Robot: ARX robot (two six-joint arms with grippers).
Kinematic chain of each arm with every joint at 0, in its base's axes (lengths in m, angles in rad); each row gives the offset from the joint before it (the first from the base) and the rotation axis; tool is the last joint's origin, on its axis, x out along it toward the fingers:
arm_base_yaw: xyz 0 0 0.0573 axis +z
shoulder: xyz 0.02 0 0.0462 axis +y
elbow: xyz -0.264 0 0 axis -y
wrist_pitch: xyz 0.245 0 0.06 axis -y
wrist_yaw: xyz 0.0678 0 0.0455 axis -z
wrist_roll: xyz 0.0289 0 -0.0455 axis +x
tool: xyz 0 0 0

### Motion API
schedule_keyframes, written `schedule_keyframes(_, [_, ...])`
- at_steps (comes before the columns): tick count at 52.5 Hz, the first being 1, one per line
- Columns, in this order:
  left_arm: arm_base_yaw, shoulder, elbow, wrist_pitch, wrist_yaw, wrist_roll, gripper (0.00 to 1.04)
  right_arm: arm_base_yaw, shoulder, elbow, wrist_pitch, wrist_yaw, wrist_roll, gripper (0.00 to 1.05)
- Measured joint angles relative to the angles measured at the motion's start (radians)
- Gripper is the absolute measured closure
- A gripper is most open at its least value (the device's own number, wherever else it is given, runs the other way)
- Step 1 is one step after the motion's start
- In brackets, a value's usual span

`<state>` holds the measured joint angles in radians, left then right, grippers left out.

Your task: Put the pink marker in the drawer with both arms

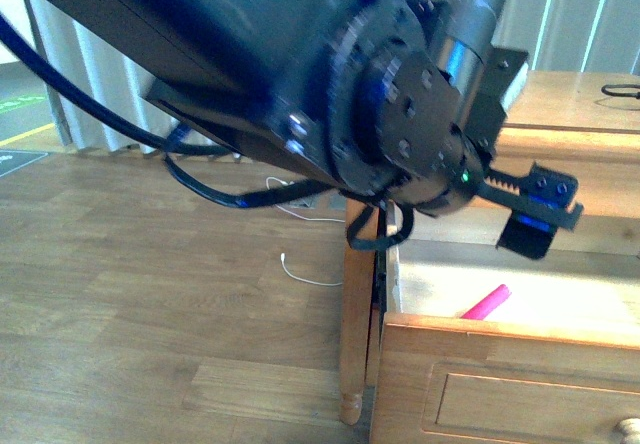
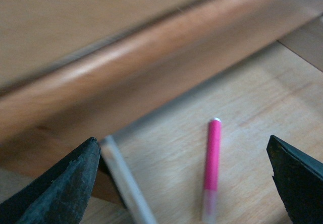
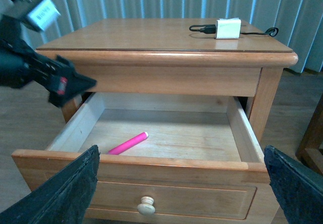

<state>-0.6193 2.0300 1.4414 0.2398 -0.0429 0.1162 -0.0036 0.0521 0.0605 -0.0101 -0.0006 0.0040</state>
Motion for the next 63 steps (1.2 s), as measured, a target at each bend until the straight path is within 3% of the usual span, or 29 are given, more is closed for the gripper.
schedule_keyframes(17, [0.114,-0.314,-0.313,0.115,-0.092,-0.024,0.06,0.000,0.000,0.000,0.000,0.000,0.000,0.08])
schedule_keyframes(32, [0.185,-0.711,-0.638,0.150,-0.116,-0.097,0.06,0.000,0.000,0.000,0.000,0.000,0.000,0.08])
schedule_keyframes(46, [0.277,-1.156,-0.942,0.007,-0.150,-0.197,0.06,0.000,0.000,0.000,0.000,0.000,0.000,0.08])
schedule_keyframes(63, [0.357,-1.520,-1.156,-0.163,-0.178,-0.341,0.06,0.000,0.000,0.000,0.000,0.000,0.000,0.08])
